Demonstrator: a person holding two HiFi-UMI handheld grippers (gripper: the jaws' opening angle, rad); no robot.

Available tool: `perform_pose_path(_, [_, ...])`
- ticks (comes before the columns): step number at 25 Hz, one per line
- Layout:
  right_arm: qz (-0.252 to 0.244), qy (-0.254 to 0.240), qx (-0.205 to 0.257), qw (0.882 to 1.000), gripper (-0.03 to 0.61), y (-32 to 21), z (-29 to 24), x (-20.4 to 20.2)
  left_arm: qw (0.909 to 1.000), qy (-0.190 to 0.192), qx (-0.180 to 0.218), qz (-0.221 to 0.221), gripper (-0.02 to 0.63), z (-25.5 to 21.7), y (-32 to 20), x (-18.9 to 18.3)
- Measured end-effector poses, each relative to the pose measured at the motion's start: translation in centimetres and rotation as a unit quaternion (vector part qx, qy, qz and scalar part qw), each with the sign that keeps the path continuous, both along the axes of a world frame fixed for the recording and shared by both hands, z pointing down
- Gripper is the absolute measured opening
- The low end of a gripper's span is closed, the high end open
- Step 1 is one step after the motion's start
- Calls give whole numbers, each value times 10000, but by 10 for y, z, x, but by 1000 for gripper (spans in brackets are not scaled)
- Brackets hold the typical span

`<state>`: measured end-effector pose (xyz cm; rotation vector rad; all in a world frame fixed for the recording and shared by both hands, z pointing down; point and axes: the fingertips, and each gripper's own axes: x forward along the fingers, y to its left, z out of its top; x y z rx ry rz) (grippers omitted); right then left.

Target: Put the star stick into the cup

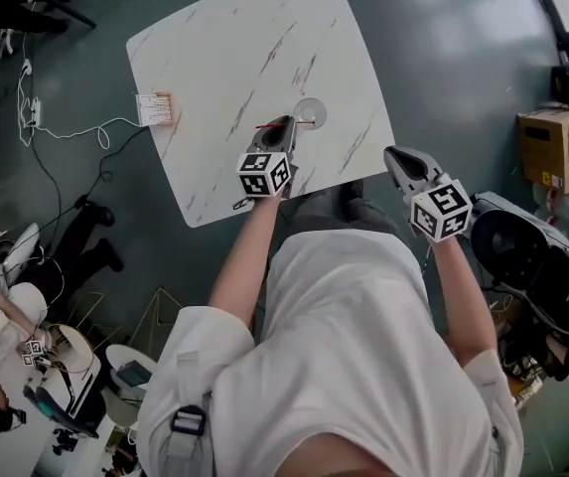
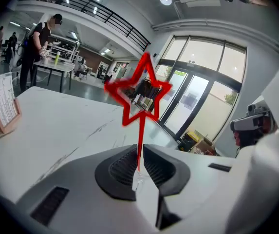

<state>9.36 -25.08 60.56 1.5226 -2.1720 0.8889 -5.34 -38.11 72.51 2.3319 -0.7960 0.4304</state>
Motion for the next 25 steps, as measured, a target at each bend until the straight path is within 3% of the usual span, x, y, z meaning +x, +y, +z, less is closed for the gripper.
perform_pose_path(2, [2, 7, 10, 10000, 26, 1, 1, -2, 10000, 15, -65, 51, 29, 3, 2, -1])
perform_pose_path(5, [-3, 8, 25, 10000, 26, 3, 1, -4, 9997, 7, -222, 97, 117, 8, 4, -2])
perform_pose_path(9, [-13, 2, 47, 10000, 28, 9, 1, -5, 9994, -29, -329, -46, 150, 11, 9, -8])
perform_pose_path(22, [-263, -73, 454, 9986, 28, 25, -23, -2, 9977, -70, -77, -669, 166, -22, 49, -57])
perform_pose_path(25, [-337, -149, 590, 9976, 27, 30, -33, 1, 9961, -32, 24, -881, 129, -39, 66, -65])
